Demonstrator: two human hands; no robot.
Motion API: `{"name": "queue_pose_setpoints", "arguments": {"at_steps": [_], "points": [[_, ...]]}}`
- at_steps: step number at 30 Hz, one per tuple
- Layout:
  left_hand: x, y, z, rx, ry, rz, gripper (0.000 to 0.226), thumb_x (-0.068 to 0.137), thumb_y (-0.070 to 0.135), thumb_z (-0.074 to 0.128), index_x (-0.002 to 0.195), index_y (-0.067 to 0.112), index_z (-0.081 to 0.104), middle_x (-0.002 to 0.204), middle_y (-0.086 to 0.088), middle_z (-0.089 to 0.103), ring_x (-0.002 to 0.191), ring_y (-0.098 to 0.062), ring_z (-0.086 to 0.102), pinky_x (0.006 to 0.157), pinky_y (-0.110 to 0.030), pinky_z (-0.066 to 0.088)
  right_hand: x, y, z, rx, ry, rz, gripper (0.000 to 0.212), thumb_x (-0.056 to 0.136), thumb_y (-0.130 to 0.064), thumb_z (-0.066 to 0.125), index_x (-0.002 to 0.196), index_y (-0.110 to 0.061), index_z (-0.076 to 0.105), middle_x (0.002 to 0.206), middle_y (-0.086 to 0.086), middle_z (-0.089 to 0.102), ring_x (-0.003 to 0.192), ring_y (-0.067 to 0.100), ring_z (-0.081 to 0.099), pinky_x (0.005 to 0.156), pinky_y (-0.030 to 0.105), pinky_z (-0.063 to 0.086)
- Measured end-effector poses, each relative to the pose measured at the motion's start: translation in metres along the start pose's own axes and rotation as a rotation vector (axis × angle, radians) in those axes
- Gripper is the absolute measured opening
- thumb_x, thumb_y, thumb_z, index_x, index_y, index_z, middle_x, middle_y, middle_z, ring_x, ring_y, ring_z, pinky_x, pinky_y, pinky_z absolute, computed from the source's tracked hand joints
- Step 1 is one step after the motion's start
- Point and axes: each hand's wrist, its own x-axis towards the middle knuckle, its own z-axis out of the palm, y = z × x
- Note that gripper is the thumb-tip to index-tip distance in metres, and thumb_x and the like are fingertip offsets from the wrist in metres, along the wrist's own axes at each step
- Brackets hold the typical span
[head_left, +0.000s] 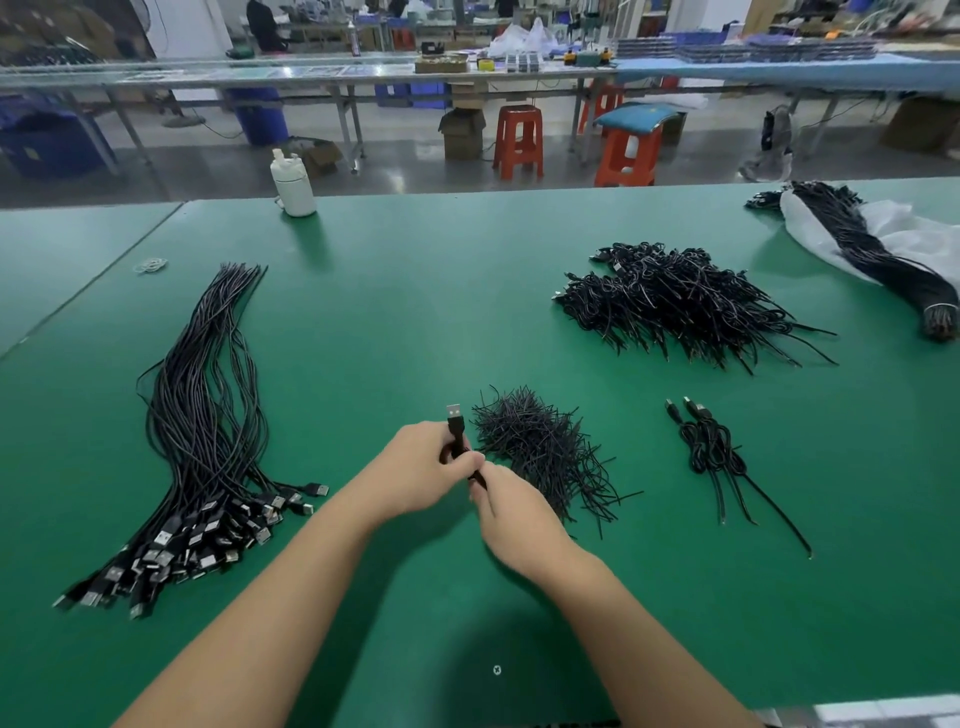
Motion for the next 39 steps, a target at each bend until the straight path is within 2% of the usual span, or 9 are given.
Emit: {"name": "queue_pose_setpoints", "arguments": {"at_steps": [5,8,11,17,20,23,27,31,39], "points": [[0.009,0.003,-0.004,0.036,-0.036,0.041,0.014,0.091,0.029,0.061,0.077,0.026,0.060,0.065,0.010,0.057,0.058,0.001,0.049,0.054,-0.012,0.036,0.002,0.000,0.003,0.452,-0.110,0.089,0.029,0.104,-0.036,0.034,0.130,-0.030,0.046,0.082,-0.005,0.053,0.046,0.014,0.060,0.058,0.037,0.054],[0.014,0.004,-0.006,0.001,-0.049,0.046,0.019,0.090,0.027,0.062,0.072,0.024,0.062,0.060,0.009,0.054,0.052,0.000,0.047,0.052,-0.013,0.035,0.003,0.001,0.000,0.363,-0.070,0.065,0.028,0.105,-0.038,0.029,0.116,-0.027,0.052,0.094,0.001,0.063,0.045,0.014,0.061,0.063,0.038,0.055],[0.021,0.007,-0.003,-0.060,-0.031,0.032,0.017,0.092,0.027,0.063,0.076,0.020,0.066,0.059,0.007,0.049,0.050,-0.004,0.040,0.051,-0.018,0.032,0.007,0.002,-0.005,0.299,-0.021,0.099,0.029,0.106,-0.037,0.029,0.093,-0.021,0.049,0.082,0.005,0.060,0.043,0.015,0.057,0.055,0.035,0.051],[0.031,0.002,0.016,-0.896,-0.074,-0.074,0.011,0.098,0.012,0.058,0.106,0.005,0.062,0.071,-0.004,0.062,0.049,-0.011,0.043,0.050,-0.023,0.040,0.016,0.016,-0.014,0.369,0.123,0.191,0.029,0.106,-0.029,0.033,0.085,-0.012,0.044,0.072,0.007,0.050,0.052,0.019,0.052,0.039,0.015,0.036],[0.045,-0.015,0.039,-0.558,0.099,-0.180,0.011,0.096,0.011,0.058,0.099,0.018,0.066,0.089,-0.010,0.070,0.063,-0.014,0.055,0.066,-0.026,0.047,0.017,0.025,-0.016,0.424,0.176,0.257,0.031,0.106,-0.031,0.032,0.082,-0.014,0.043,0.069,0.005,0.049,0.053,0.017,0.053,0.042,0.015,0.038],[0.051,-0.025,0.063,-0.134,0.134,-0.168,0.016,0.093,0.018,0.062,0.108,0.019,0.067,0.110,-0.003,0.063,0.098,-0.019,0.060,0.091,-0.028,0.045,0.018,0.032,-0.015,0.552,0.189,0.302,0.033,0.105,-0.034,0.032,0.080,-0.017,0.045,0.067,0.000,0.046,0.042,0.007,0.053,0.062,0.038,0.053],[0.055,-0.026,0.084,-0.011,0.115,-0.148,0.023,0.092,0.032,0.065,0.112,0.021,0.064,0.114,0.001,0.054,0.101,-0.020,0.058,0.091,-0.034,0.047,0.018,0.034,-0.015,0.709,0.172,0.340,0.033,0.105,-0.034,0.033,0.081,-0.016,0.047,0.058,-0.006,0.041,0.038,0.003,0.048,0.078,0.062,0.053],[0.056,-0.025,0.087,0.027,0.203,-0.126,0.007,0.093,0.028,0.061,0.096,0.022,0.065,0.097,0.007,0.051,0.092,-0.021,0.059,0.075,-0.030,0.044,0.015,0.031,-0.019,0.627,0.131,0.335,0.033,0.105,-0.036,0.029,0.083,-0.018,0.045,0.056,-0.004,0.042,0.042,0.009,0.054,0.080,0.053,0.054],[0.051,-0.031,0.082,0.092,0.284,-0.070,0.012,0.095,0.028,0.057,0.097,0.024,0.069,0.097,0.004,0.060,0.087,-0.021,0.059,0.067,-0.028,0.039,0.011,0.023,-0.023,0.469,0.087,0.298,0.034,0.105,-0.040,0.028,0.081,-0.017,0.034,0.072,0.007,0.044,0.048,0.021,0.061,0.055,0.031,0.043]]}}
